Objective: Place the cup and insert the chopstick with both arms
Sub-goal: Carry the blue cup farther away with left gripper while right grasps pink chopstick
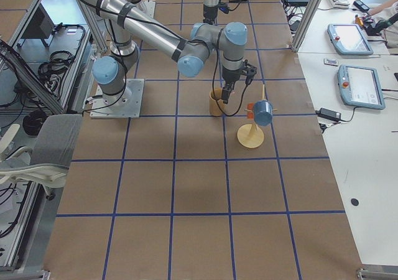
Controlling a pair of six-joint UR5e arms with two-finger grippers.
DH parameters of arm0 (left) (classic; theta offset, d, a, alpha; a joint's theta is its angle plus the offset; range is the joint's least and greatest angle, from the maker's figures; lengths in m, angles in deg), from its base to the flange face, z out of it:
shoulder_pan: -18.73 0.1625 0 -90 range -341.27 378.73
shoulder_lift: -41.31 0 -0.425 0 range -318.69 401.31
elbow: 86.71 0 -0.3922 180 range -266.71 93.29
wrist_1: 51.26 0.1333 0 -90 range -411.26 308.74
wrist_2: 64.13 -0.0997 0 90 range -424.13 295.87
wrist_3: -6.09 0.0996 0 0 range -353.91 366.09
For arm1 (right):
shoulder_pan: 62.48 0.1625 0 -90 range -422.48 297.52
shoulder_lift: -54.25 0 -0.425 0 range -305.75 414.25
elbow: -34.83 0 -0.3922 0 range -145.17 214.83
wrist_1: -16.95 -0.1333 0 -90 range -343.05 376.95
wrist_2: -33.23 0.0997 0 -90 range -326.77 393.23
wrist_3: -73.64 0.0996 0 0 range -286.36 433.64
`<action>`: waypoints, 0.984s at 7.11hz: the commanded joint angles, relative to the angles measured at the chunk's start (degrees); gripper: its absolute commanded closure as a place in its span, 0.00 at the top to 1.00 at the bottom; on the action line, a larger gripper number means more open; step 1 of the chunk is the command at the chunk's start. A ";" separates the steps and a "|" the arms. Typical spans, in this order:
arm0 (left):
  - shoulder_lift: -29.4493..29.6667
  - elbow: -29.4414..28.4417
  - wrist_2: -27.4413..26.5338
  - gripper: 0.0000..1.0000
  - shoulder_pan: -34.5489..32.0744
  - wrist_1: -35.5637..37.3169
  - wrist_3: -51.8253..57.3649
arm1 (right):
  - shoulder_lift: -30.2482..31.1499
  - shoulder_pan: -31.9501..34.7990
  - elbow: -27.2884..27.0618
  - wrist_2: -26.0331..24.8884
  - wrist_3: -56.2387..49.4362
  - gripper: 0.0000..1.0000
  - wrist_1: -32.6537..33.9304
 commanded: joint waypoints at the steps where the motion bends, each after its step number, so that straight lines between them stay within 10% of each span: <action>1: 1.70 -3.08 -4.31 0.00 -0.21 -0.25 0.78 | 0.02 0.04 0.05 0.14 0.29 0.59 -0.08; 7: 10.84 -16.61 -10.74 0.00 3.20 0.37 18.64 | 0.28 0.30 0.57 0.14 0.20 0.46 -0.17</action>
